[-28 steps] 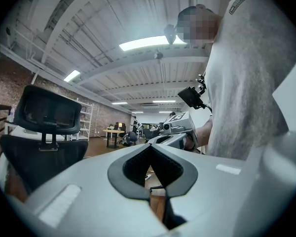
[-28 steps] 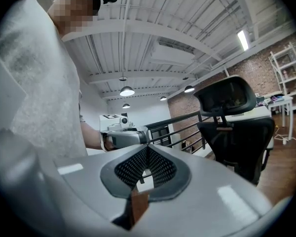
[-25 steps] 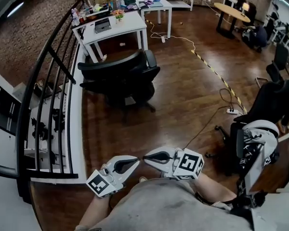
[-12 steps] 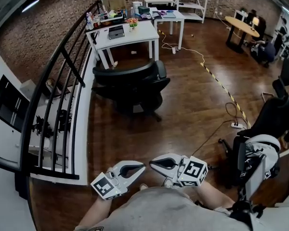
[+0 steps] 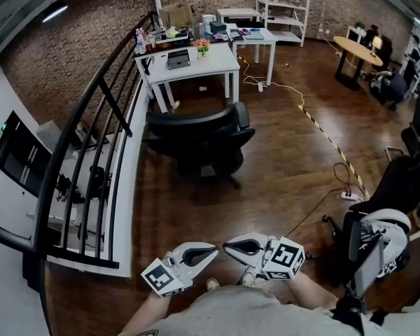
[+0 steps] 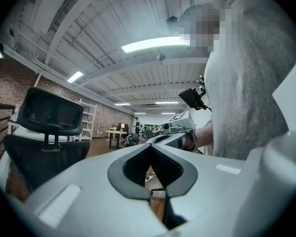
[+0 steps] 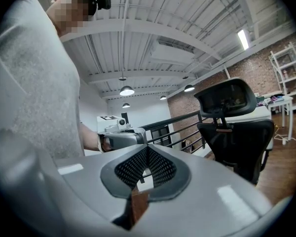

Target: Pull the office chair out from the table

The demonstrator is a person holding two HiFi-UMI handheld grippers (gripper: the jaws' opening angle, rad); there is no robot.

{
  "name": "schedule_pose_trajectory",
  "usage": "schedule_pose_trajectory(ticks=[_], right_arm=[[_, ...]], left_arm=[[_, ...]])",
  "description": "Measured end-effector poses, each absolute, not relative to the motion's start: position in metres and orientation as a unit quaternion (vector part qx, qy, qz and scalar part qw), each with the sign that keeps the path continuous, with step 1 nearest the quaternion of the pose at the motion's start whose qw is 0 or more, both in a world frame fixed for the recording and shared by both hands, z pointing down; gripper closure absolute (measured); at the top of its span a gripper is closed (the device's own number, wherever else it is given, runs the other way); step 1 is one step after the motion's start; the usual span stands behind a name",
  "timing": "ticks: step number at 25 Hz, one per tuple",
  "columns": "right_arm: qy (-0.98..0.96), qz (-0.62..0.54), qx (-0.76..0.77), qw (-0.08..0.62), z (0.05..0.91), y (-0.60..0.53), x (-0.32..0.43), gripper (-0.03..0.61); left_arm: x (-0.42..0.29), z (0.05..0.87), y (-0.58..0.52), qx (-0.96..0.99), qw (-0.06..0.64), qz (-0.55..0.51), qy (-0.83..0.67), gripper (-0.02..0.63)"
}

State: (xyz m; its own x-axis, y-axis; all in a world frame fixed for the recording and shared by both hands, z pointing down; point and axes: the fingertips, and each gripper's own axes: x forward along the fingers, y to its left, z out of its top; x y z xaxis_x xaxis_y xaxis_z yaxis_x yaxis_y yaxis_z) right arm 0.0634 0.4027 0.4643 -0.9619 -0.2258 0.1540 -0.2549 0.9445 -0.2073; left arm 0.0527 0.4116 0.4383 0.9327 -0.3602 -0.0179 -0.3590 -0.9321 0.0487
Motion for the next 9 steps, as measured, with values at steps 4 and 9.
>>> schedule_pose_trajectory(ticks=[4,9], right_arm=[[-0.984,0.115,0.120,0.062,0.4657,0.4025,0.0636,0.572],[-0.984,0.113,0.117,0.066,0.4670,0.3974,0.0627,0.574]], left_arm=[[0.0534,0.4404,0.4109,0.982,0.024,-0.015,-0.189,0.614],[0.0537,0.4421,0.4050,0.981,0.026,-0.018,-0.192,0.614]])
